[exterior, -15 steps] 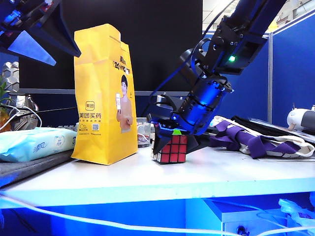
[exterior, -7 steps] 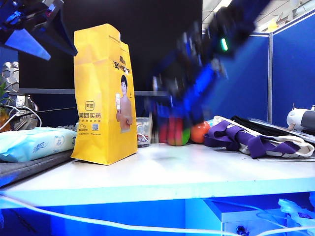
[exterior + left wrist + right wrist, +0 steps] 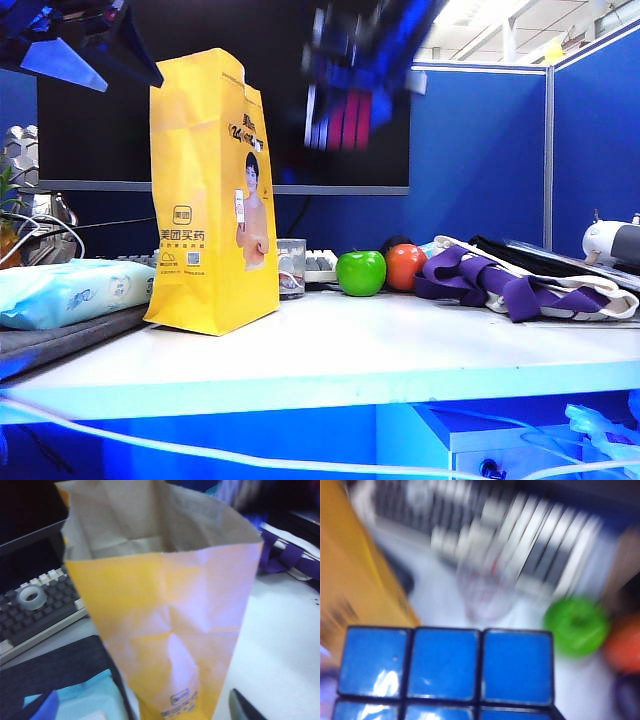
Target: Pick up the Rubik's Cube and throw it into the yellow paper bag.
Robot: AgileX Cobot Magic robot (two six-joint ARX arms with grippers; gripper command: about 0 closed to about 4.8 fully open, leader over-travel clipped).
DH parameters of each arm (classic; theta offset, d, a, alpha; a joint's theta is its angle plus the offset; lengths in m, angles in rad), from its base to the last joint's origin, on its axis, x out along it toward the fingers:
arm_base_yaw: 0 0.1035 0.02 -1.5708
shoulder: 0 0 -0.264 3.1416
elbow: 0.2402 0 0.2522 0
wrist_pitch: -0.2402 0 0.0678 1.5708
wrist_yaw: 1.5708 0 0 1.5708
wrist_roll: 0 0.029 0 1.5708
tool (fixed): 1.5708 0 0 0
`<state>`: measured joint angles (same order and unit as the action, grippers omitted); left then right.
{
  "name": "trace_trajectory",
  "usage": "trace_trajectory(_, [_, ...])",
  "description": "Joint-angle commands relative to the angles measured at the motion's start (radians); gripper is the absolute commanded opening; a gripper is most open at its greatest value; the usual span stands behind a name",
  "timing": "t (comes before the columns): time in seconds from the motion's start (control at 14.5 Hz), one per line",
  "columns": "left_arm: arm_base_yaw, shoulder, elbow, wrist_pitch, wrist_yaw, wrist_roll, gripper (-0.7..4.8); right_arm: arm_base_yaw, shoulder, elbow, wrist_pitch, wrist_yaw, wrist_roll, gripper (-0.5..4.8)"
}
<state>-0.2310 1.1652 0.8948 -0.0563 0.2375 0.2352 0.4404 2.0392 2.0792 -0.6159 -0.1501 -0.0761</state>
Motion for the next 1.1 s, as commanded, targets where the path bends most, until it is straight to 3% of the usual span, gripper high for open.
trace_trajectory(0.07, [0.0, 0.001, 0.004, 0.022, -0.002, 0.0, 4.79, 0.013, -0.012, 0.151, -0.047, -0.153, 0.014, -0.01])
trace_trajectory(0.21, [0.0, 0.002, 0.005, 0.046, 0.004, 0.0, 4.79, 0.02, -0.012, 0.248, -0.119, -0.195, 0.02, -0.01])
trace_trajectory(0.34, [0.0, 0.003, 0.005, 0.064, 0.014, -0.008, 4.79, 0.02, -0.012, 0.317, -0.174, -0.324, 0.024, -0.01])
trace_trajectory(0.69, [0.001, 0.006, 0.005, 0.111, 0.081, -0.056, 4.79, 0.032, 0.019, 0.334, -0.168, -0.555, 0.05, -0.01])
trace_trajectory(1.1, [0.001, 0.006, 0.005, 0.097, 0.105, -0.068, 4.79, 0.053, 0.105, 0.334, 0.066, -0.673, 0.19, -0.01])
